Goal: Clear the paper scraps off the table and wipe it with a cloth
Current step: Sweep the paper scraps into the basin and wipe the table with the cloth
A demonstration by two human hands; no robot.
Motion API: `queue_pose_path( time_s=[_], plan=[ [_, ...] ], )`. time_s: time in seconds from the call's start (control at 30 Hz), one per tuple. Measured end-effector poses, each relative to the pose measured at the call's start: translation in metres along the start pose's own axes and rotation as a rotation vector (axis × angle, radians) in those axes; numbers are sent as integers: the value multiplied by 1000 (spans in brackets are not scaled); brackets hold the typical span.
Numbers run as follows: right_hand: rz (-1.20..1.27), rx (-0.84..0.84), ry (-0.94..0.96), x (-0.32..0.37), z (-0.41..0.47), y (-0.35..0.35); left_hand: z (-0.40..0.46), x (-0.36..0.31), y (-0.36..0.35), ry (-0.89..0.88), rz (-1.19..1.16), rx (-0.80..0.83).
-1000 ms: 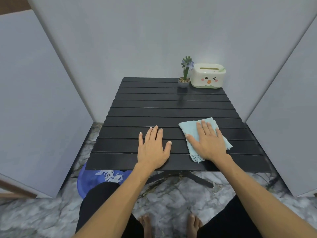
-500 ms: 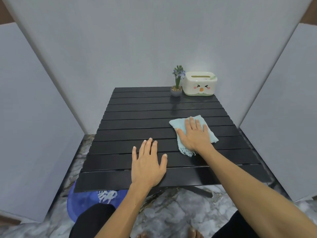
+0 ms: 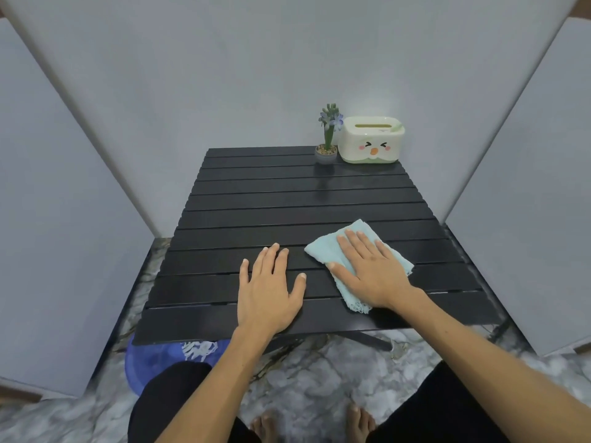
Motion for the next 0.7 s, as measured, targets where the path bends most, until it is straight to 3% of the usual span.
queue_pose_path(
  time_s=[0.23, 0.37, 0.7],
  plan=[
    [37, -70, -255, -38, -12, 4, -1, -1, -1, -10, 5, 11],
    [108, -85, -416, -27, -5, 4, 0, -3, -2, -4, 21, 15],
    [40, -26, -120, 11, -29, -7, -1, -2, -2, -5, 30, 15]
  ],
)
Point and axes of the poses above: each hand's wrist, its own z-axis towards the middle knuckle, its own y-axis out of the back of the hand, x = y × z, the point moved 8 cm from there along z, towards the middle knuckle, and after that the axes turned 9 degrees about -y, right-handed, at the moved point
